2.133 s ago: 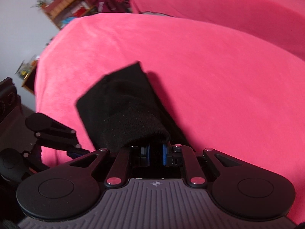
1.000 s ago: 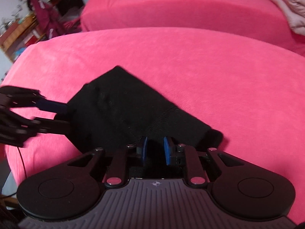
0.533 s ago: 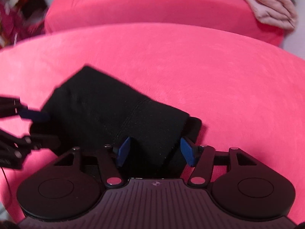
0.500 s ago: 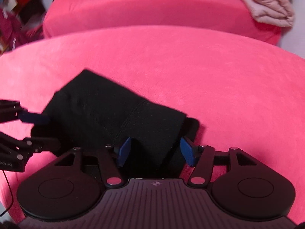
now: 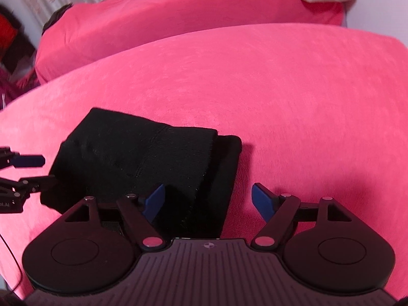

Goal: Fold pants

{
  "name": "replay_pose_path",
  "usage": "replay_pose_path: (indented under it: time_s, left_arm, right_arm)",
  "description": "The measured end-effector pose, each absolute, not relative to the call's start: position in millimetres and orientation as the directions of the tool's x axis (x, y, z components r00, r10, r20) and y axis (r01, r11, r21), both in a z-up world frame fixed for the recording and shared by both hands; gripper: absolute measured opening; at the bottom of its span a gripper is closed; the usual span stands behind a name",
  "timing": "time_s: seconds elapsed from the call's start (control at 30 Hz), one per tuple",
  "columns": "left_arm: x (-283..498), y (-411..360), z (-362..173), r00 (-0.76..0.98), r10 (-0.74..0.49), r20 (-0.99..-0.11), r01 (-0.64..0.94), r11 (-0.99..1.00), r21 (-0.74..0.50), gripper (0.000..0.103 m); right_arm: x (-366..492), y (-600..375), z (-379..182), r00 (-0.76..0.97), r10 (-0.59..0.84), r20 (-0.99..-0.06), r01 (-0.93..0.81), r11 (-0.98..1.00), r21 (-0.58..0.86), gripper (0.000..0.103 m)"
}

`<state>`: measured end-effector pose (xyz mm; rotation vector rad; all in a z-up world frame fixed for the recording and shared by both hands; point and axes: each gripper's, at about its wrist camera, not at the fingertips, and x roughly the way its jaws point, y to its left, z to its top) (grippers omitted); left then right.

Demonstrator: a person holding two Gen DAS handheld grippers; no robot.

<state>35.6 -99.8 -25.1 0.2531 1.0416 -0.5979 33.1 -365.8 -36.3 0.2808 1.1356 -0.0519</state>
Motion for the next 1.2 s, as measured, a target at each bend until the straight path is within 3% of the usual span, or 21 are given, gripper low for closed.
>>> replay_pose_path:
  time_s: [0.3, 0.63, 1.07, 1.2]
  left_arm:
    - [54.2, -88.2, -26.1, 0.344, -0.336, -0.877, 0.557, 0.825, -0.097, 0.103]
    - [112.4, -39.8, -55.1, 0.143, -0.445, -0.884, 0.372, 0.852, -0.369, 0.103]
    - [135.9, -30.1, -89.8, 0.006, -0.612, -0.79, 0.265, 0.763, -0.589, 0.103]
    - [137.9, -28.6, -98.0, -0.028, -0.659, -0.751, 0.241, 0.725, -0.645, 0.103]
  right_arm:
    - [37.5, -374.6, -33.8, 0.442, 0.147, -0.885, 0.233, 0.934, 0.272, 0.085]
    - [28.5, -396.9, -46.8, 0.48, 0.236, -0.845, 0.33, 0.844, 0.423, 0.087]
    - [13.5, -401.0, -78.4, 0.489, 0.368, -0.791, 0.409, 0.704, 0.58, 0.088]
    - [12.9, -400.6, -83.5, 0.507, 0.384, -0.772, 0.416, 0.676, 0.609, 0.095]
